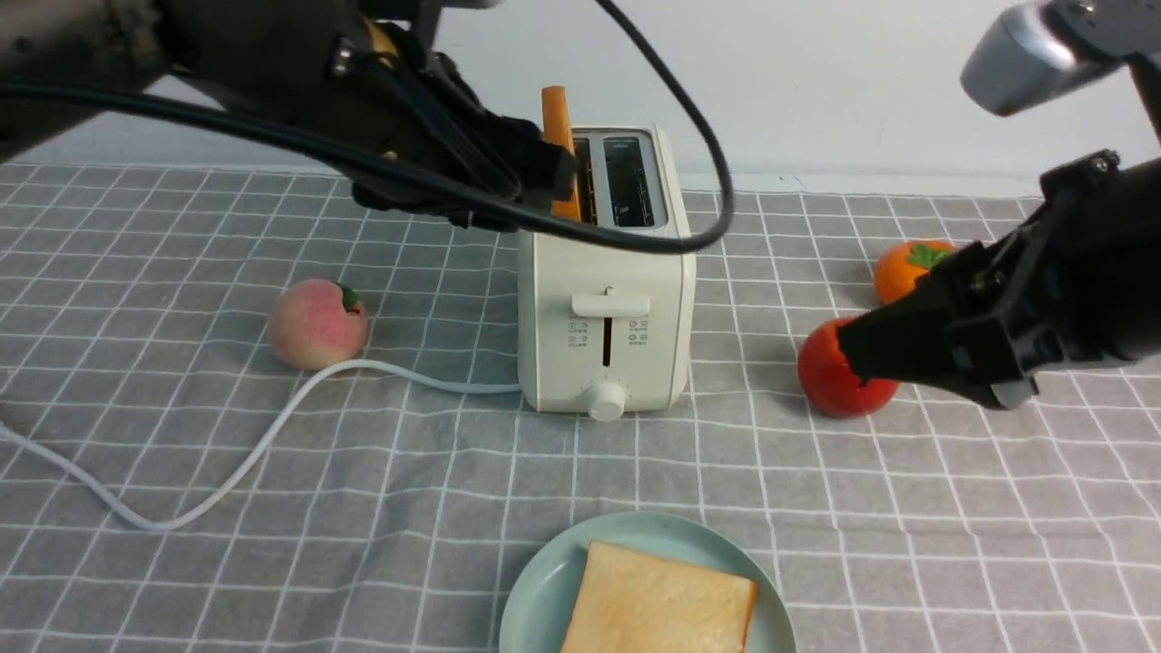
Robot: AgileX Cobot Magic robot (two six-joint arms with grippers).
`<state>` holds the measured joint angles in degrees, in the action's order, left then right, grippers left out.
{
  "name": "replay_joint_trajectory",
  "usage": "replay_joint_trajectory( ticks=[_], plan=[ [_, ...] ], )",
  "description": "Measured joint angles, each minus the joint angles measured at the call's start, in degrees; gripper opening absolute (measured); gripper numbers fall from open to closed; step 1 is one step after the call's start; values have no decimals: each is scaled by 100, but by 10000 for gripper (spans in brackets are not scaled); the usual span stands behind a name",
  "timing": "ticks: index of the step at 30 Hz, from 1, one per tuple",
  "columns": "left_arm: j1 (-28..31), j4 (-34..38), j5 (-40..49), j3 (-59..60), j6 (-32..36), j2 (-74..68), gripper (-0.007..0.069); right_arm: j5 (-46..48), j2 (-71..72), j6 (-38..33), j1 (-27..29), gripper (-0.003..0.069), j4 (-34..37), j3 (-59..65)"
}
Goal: Take toasted bread from bread machine on grey coffee table place on plate.
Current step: 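Reach for a toast slice standing in the toaster with the left gripper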
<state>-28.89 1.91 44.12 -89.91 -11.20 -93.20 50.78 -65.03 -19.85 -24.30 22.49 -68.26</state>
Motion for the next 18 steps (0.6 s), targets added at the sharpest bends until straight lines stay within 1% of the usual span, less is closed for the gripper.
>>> replay_joint_trajectory(
  ticks=[1, 4, 5, 6, 7, 8, 12, 14, 15, 18],
  plan=[
    [-54, -151, 18, -152, -242, -145, 437, -12, 58, 0, 0, 526, 0, 18],
    [-160, -826, 95, -850, -1290, -742, 437, -18, 271, 0, 0, 526, 0, 44],
    [-162, -903, 104, -938, -1344, -817, 437, -18, 271, 0, 0, 526, 0, 44],
    [-167, -1104, 135, -1249, -1678, -1075, 437, -18, 376, 0, 0, 526, 0, 44],
    [-167, -1137, 136, -1334, -1711, -1148, 437, -18, 387, 0, 0, 526, 0, 44],
    [-167, -1249, 148, -1649, -1917, -1425, 437, -18, 481, 0, 0, 526, 0, 44],
    [-167, -1415, 2, -2132, -2088, -2020, 439, -18, 643, 0, 0, 526, 6, 44],
    [-167, -1465, -106, -2166, -2167, -2138, 440, -12, 678, 0, 0, 526, 15, 44],
    [-167, -1591, -279, -2195, -2322, -2321, 440, -12, 725, 0, 0, 526, 35, 44],
    [-167, -1886, -378, -2201, -2612, -2504, 437, -12, 809, 4, 0, 526, 55, 44]
  ],
)
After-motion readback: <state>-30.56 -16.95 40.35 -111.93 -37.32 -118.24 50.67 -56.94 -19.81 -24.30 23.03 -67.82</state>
